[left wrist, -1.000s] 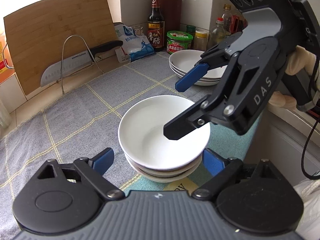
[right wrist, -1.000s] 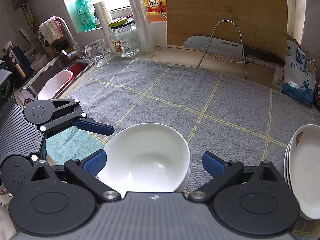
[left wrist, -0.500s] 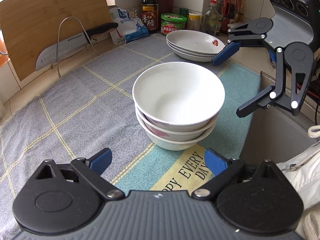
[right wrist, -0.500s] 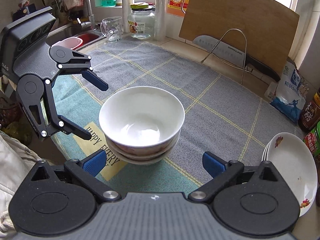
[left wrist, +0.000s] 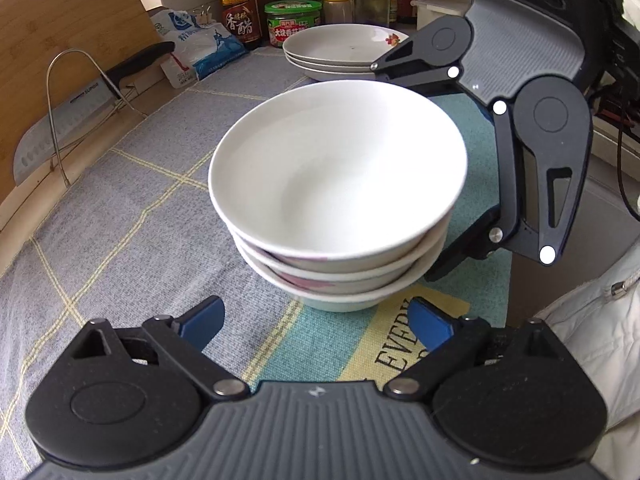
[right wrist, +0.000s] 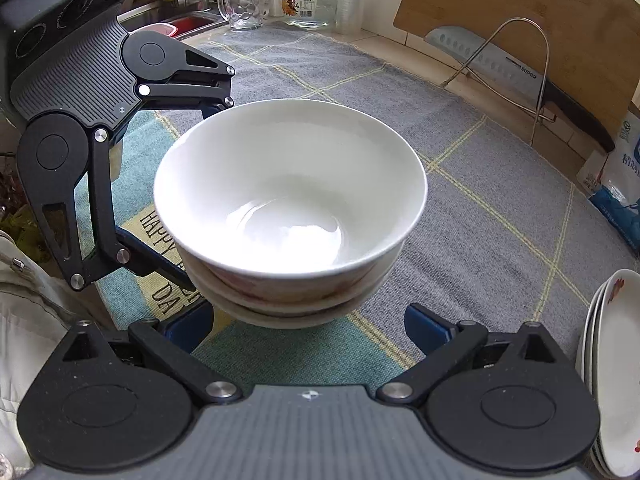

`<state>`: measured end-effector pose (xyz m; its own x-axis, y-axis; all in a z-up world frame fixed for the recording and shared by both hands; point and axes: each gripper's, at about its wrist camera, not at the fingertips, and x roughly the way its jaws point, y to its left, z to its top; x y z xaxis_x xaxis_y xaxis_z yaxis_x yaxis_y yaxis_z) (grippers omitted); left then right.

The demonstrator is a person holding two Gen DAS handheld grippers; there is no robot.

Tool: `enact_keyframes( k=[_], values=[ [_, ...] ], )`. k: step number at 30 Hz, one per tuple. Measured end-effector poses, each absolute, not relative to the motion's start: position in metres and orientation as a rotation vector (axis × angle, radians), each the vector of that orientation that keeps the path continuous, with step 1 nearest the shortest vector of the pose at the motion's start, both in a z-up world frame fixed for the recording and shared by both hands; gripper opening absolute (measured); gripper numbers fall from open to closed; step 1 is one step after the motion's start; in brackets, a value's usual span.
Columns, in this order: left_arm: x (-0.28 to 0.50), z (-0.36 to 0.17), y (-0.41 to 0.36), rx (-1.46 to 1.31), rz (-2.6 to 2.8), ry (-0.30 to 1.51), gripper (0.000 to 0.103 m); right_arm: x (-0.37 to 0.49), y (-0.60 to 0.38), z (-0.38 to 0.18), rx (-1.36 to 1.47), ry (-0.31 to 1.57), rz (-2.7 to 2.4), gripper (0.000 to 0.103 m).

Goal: Organize plates and bowls
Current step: 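Grip the three-bowl stack with both grippers from opposite rims, then carry the bowl stack with both grippers onto the red-flower plate stack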

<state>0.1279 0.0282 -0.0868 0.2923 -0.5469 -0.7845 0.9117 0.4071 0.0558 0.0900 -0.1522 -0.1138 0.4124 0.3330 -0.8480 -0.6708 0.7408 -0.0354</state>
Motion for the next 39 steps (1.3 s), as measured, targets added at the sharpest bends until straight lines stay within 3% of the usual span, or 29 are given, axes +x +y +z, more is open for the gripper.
enact_keyframes(
  k=[28, 39],
  values=[
    [0.152, -0.078, 0.024, 0.639, -1.314, 0.740, 0.084, 0.096, -0.145, -0.105, -0.446, 0.968, 0.746, 0.086],
    [0.153, -0.078, 0.025, 0.646, -1.318, 0.736, 0.083, 0.096, -0.143, -0.105, -0.448, 0.978, 0.737, 0.085]
  ],
)
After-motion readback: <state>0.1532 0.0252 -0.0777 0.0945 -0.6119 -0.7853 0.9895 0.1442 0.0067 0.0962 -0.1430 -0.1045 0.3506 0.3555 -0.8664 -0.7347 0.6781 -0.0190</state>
